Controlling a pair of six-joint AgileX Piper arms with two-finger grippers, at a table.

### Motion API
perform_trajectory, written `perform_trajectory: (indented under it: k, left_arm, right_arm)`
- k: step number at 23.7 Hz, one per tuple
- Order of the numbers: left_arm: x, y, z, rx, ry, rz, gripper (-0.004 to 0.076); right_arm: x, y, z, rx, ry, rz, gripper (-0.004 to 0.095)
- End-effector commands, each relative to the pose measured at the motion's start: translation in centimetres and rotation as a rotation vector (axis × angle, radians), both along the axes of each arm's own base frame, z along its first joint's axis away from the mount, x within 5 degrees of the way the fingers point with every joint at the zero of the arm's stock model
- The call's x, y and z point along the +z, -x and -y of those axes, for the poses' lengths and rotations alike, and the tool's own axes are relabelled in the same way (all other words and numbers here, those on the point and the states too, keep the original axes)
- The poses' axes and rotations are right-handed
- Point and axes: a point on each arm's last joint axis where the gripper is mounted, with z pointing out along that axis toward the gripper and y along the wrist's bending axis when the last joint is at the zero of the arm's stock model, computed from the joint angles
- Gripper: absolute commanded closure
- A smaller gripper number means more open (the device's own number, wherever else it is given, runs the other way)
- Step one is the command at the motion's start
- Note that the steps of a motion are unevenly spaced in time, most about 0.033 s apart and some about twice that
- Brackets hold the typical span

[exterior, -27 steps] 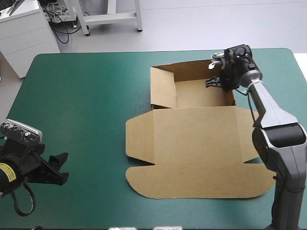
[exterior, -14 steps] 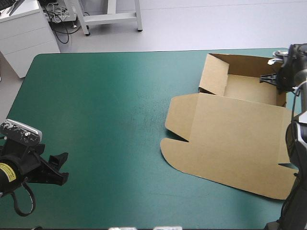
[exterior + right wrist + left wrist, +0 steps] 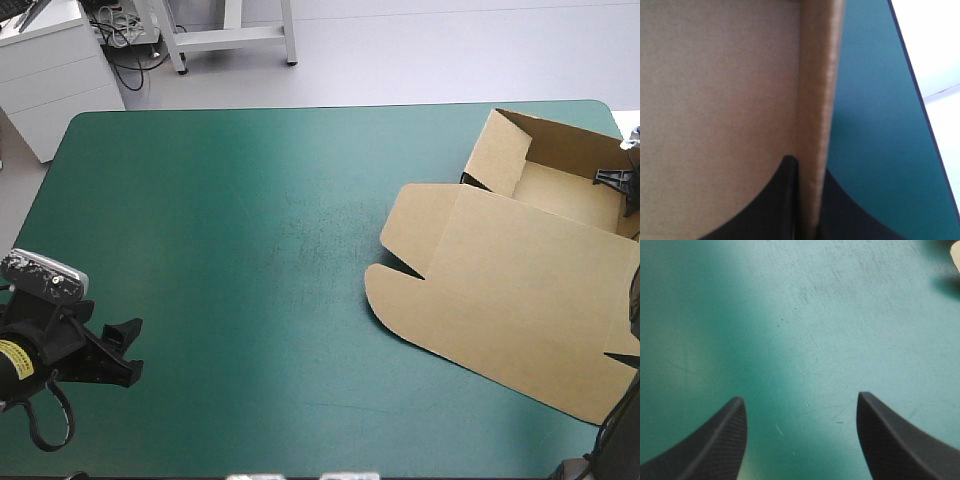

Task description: Fold the box

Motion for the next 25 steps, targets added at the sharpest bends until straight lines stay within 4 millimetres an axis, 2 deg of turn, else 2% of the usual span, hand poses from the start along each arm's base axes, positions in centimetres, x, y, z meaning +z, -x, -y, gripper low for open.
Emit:
perform_trajectory:
  k: [1, 4, 6, 10, 12, 14, 16, 21, 25]
  left_arm:
    - [0.5, 0.2, 0.0, 0.002, 0.015, 0.004, 0.0272]
    - [0.5, 0.2, -0.1, 0.004, 0.011, 0.005, 0.0272]
    - [0.5, 0.2, -0.1, 0.004, 0.011, 0.005, 0.0272]
    - [0.4, 0.2, -0.1, 0.005, 0.008, -0.003, 0.0272]
    - [0.4, 0.2, -0.1, 0.005, 0.008, -0.004, 0.0272]
    - [0.4, 0.2, -0.1, 0.005, 0.007, -0.005, 0.0272]
    - [0.4, 0.2, -0.1, 0.006, 0.004, -0.007, 0.0272]
    - [0.4, 0.2, -0.2, 0.011, -0.004, -0.003, 0.0272]
    - [0.4, 0.1, -0.3, 0.019, -0.015, 0.006, 0.0272]
  right_arm:
    - [3.4, 0.3, -0.7, 0.023, 0.032, 0.103, 0.0910]
    - [3.5, 0.1, -0.9, 0.029, 0.004, 0.121, 0.0903]
    - [3.5, 0.0, -1.2, 0.054, -0.021, 0.136, 0.0840]
    - [4.0, -0.1, -1.4, 0.057, -0.036, 0.161, 0.0553]
    - [5.0, 0.2, -1.6, 0.057, -0.032, 0.192, 0.0403]
    - [5.9, 0.5, -1.8, 0.058, -0.024, 0.217, 0.0331]
    - [7.2, 0.9, -1.9, 0.059, -0.009, 0.244, 0.0294]
    - [10.7, 2.3, -2.4, 0.057, 0.030, 0.319, 0.0291]
    - [13.4, 3.7, -3.6, 0.065, -0.008, 0.380, 0.0291]
